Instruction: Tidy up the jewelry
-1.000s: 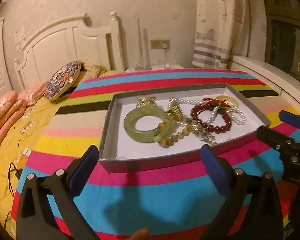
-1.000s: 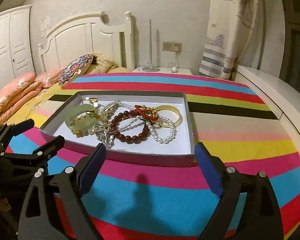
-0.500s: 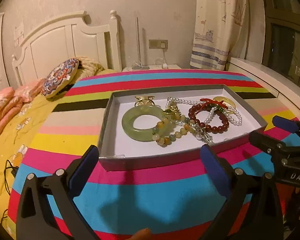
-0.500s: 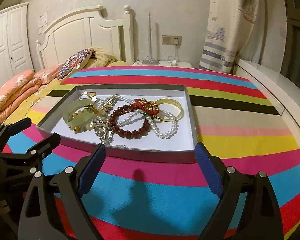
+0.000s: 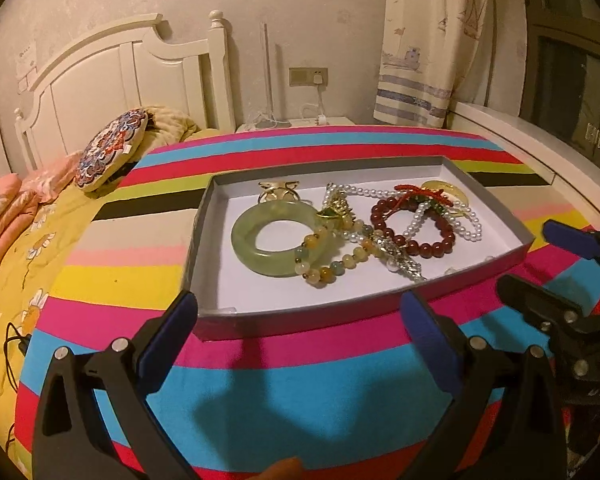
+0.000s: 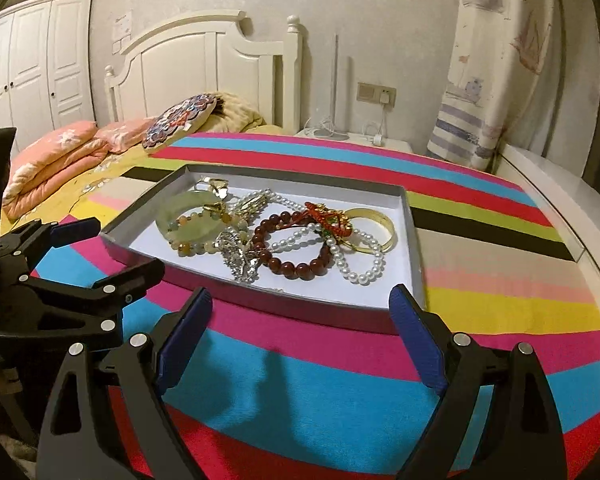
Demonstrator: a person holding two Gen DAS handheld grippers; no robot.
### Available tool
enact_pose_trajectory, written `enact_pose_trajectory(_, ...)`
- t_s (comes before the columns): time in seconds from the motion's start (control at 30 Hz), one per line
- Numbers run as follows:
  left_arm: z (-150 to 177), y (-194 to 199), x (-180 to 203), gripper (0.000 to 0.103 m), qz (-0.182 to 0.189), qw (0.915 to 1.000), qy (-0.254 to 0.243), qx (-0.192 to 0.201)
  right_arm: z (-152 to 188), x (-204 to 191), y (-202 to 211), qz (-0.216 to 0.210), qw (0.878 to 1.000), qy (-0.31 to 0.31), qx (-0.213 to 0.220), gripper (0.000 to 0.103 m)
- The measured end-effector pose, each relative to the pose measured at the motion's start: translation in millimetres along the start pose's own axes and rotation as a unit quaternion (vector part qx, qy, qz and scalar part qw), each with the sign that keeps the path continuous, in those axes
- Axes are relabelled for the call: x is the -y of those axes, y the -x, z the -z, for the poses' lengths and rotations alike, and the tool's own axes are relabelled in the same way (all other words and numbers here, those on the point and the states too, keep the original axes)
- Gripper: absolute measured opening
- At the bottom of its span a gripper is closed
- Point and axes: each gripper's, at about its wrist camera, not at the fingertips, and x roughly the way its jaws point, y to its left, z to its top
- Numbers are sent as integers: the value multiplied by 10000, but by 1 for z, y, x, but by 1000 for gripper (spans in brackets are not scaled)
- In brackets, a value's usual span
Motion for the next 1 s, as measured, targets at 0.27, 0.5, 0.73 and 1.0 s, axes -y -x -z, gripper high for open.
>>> enact_pose_trajectory(0.27,1,2,-1,101,-147,9999,12,22,0,-2,2,289,9995,2,118,86)
enact_pose_trajectory(0.5,1,4,-1,101,-196,9998,4,95,0,4,-1,433,9989,-177,85,86)
enact_pose_trajectory(0.73,2,4,0,101,-224,9997,-27,105,-1,6,-2,494,9985,-234,93,86)
enact_pose_trajectory(1.0,2,3,0,101,-227,9997,-36,80,0,6,-4,467,9985,-262,69,86)
